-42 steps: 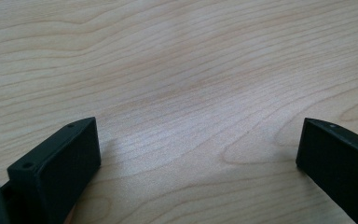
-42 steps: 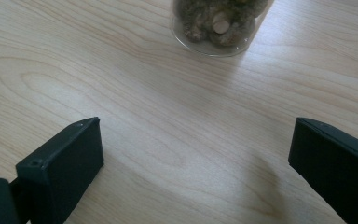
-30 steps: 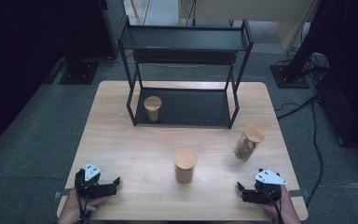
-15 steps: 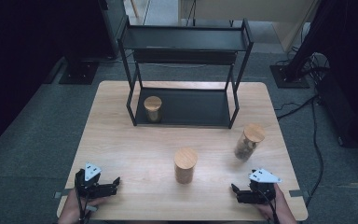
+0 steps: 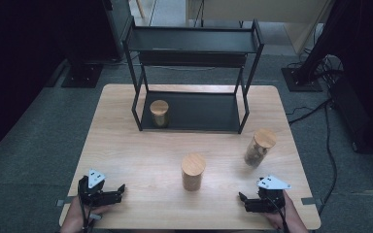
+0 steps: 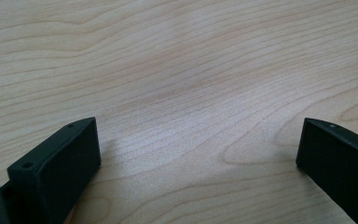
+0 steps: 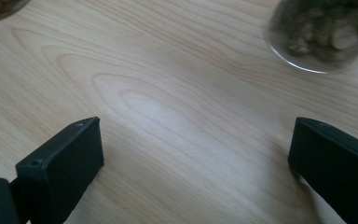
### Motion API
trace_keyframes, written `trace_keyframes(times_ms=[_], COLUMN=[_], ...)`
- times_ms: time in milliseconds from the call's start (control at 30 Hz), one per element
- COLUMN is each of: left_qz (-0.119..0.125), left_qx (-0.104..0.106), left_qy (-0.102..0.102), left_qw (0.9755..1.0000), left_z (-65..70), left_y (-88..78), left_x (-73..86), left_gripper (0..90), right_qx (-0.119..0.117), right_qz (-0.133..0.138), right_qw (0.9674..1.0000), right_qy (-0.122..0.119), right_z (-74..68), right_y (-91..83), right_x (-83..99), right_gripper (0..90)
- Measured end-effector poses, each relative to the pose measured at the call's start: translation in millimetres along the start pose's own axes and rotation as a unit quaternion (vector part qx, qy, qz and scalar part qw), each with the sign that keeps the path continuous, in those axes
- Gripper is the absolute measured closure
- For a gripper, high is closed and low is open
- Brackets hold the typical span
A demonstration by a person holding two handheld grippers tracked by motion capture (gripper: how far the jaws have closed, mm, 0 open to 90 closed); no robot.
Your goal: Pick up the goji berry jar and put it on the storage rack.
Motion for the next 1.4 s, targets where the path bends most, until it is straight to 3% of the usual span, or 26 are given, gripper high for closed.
trace_keyframes(times_ms=[600, 1400], left_qz=[0.000, 0.001], left_qx=[0.000, 0.001], left_qy=[0.000, 0.000], left_qw=[1.0000, 1.0000], left_z=[0.0, 0.0], left_y=[0.0, 0.0], left_x=[0.1, 0.1], left_gripper=[0.0, 0.0], right_qx=[-0.007, -0.032], right_qz=[-0.002, -0.007], right_qw=[1.0000, 0.9990], right_qy=[-0.007, -0.031], right_z=[-24.9, -81.2], right_y=[18.9, 65.3], right_x=[-11.0, -39.2], right_gripper=[2.4, 2.4])
Point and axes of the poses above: each handheld gripper's, and its own axes: y roughly forward along the jaws, x roughly out of its underside, z roughly to its right, the point moved 6 cm from there along y, roughly forward along the jaws, and after that the axes turned 15 degrees about -x, right-handed, at the moved point
